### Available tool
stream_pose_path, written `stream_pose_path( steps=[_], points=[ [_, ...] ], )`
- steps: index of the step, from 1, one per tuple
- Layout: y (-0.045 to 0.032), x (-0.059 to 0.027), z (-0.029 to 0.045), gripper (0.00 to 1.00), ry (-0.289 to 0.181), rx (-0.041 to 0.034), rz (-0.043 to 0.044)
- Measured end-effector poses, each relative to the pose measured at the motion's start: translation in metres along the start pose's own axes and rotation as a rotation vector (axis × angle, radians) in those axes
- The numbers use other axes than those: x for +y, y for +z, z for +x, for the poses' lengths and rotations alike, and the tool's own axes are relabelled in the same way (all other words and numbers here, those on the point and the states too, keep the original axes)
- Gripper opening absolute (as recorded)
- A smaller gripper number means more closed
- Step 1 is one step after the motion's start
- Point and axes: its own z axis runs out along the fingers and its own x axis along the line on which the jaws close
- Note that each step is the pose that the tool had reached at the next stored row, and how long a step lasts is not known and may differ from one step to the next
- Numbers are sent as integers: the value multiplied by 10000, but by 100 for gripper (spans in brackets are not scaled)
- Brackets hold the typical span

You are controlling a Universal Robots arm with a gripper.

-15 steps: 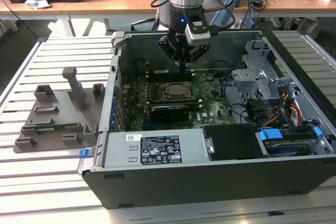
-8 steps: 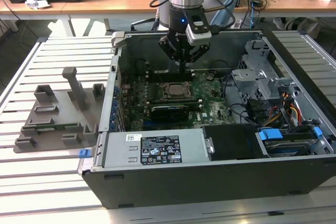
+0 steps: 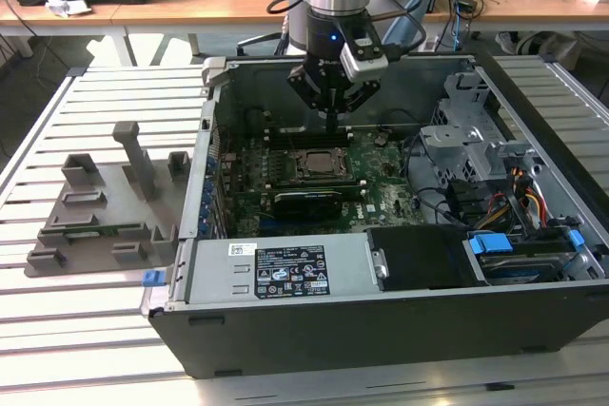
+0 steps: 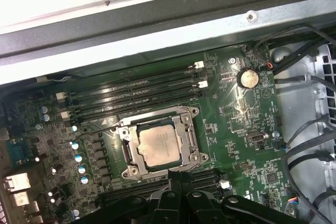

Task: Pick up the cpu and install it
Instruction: 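Install the first cpu locking lever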

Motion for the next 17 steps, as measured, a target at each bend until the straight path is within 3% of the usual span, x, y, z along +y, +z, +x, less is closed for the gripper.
stream_pose_path(
  steps=[15, 16, 17],
  points=[
    [-1, 0, 0, 11, -844, -73, -49],
    [-1, -1, 0, 11, -914, -73, -87],
    [-1, -1, 1, 11, -936, -58, -181]
  ],
)
